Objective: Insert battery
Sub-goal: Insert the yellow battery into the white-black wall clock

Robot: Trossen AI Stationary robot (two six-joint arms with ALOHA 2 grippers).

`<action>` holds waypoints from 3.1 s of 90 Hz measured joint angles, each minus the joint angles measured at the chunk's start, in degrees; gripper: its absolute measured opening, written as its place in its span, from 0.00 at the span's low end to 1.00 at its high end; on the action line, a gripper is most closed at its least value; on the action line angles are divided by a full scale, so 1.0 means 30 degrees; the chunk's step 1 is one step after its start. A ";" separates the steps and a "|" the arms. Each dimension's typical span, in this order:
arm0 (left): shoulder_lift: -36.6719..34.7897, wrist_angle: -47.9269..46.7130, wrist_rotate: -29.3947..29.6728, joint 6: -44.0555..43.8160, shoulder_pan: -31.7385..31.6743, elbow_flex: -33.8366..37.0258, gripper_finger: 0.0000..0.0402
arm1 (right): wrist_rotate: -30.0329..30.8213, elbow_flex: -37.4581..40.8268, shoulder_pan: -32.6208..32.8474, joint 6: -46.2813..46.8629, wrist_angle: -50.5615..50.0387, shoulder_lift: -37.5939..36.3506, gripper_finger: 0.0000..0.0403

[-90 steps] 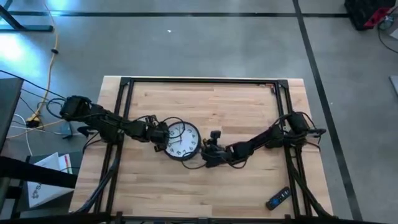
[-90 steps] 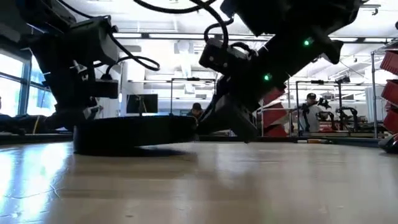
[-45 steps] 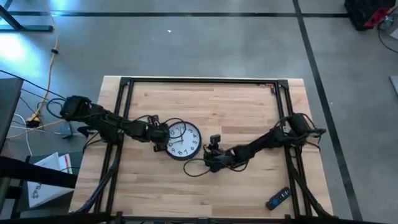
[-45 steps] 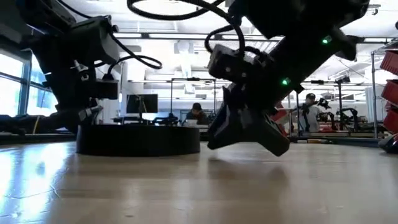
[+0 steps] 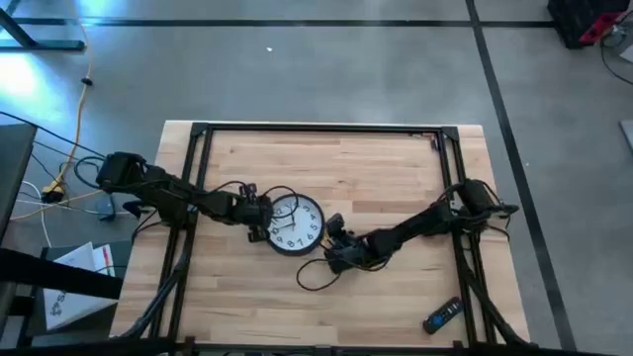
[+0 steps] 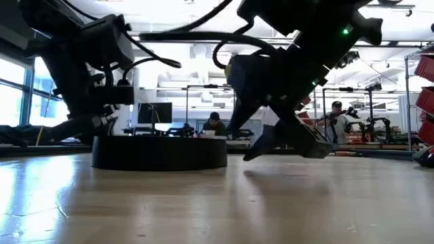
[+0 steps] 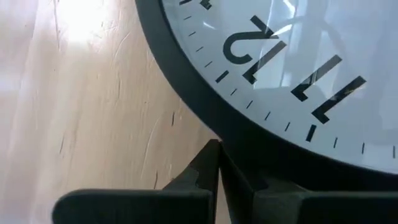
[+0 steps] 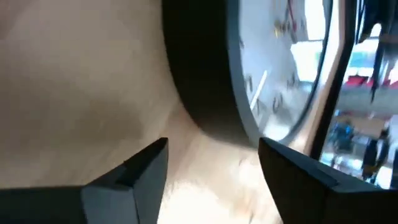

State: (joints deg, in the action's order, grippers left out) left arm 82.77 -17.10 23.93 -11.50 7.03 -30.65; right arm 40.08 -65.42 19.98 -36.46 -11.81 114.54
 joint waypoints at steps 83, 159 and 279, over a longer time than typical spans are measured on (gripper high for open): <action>-0.0004 0.0425 -0.0154 0.0368 -0.0015 -0.0007 0.00 | -0.1527 -0.0085 -0.0498 -0.0218 0.0162 -0.0117 0.97; 0.2205 0.2438 0.0603 0.0586 -0.0053 -0.0115 0.00 | -0.0568 -0.0835 -0.0650 -0.4454 0.1592 0.0232 0.97; 0.1715 0.1724 -0.0021 0.1417 0.0294 -0.0816 0.00 | -0.2588 -0.1425 0.0151 0.2213 -0.2037 -0.0641 0.97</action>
State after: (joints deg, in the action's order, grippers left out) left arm 87.92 -11.93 23.86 -7.25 7.91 -33.10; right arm 32.32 -69.69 20.43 -29.82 -17.92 112.62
